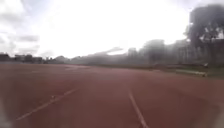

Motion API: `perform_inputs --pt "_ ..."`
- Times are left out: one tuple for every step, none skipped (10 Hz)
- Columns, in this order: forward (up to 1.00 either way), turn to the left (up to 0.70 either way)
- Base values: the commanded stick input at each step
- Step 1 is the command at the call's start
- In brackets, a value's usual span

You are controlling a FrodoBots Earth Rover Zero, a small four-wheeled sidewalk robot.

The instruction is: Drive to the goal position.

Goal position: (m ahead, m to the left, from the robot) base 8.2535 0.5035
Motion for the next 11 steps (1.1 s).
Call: perform_inputs --pt "0.7 0.35" --pt "0.7 0.35" --pt "0.7 0.35" --pt "0.7 0.35" --pt "0.7 0.35" --pt "0.7 0.35" --pt "0.7 0.35" --pt "0.7 0.35" --pt "0.7 0.35" --pt "0.7 0.13" --pt "0.7 0.0"
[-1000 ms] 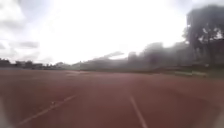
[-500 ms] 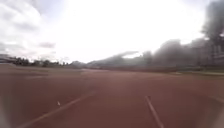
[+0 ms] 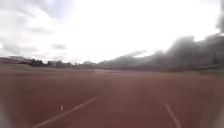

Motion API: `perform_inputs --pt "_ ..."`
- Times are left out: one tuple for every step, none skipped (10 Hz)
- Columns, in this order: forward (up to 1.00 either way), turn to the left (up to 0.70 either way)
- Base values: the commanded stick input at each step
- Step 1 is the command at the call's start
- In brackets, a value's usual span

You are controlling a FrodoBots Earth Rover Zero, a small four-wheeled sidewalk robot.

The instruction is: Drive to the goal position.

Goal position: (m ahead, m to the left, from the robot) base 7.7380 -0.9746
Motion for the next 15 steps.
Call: perform_inputs --pt "0.7 0.0" --pt "0.7 0.0" --pt "0.7 0.0" --pt "0.7 0.0" --pt "0.7 0.0" --pt "0.7 0.0" --pt "0.7 0.0" --pt "0.7 0.0" --pt "0.7 0.0" --pt "0.7 0.0" --pt "0.7 0.0" --pt "0.7 0.0" --pt "0.7 0.0" --pt "0.7 0.0" --pt "0.7 0.0"
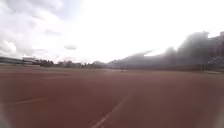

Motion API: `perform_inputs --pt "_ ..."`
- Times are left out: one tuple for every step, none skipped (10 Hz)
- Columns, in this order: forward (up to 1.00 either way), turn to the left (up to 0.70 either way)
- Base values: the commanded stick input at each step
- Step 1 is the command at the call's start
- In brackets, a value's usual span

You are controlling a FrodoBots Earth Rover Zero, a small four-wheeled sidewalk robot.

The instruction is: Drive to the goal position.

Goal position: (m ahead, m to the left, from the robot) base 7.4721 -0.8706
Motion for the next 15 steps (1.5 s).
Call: perform_inputs --pt "0.7 0.0" --pt "0.7 0.0" --pt "0.7 0.0" --pt "0.7 0.0" --pt "0.7 0.0" --pt "0.7 0.0" --pt "0.7 0.0" --pt "0.7 0.0" --pt "0.7 0.0" --pt "0.7 0.0" --pt "0.7 0.0" --pt "0.7 0.0" --pt "0.7 0.0" --pt "0.7 0.0" --pt "0.7 0.0"
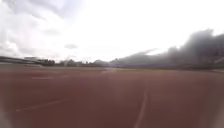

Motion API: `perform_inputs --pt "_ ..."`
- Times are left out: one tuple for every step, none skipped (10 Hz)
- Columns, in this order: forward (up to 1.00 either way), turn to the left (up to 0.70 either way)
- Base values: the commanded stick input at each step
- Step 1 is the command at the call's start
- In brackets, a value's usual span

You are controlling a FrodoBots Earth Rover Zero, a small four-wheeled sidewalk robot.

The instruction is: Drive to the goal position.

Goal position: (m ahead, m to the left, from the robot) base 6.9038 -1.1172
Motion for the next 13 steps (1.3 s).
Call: perform_inputs --pt "0.7 0.0" --pt "0.7 0.0" --pt "0.7 0.0" --pt "0.7 0.0" --pt "0.7 0.0" --pt "0.7 0.0" --pt "0.7 0.0" --pt "0.7 0.0" --pt "0.7 0.0" --pt "0.7 0.0" --pt "0.7 0.0" --pt "0.7 0.0" --pt "0.7 0.0"
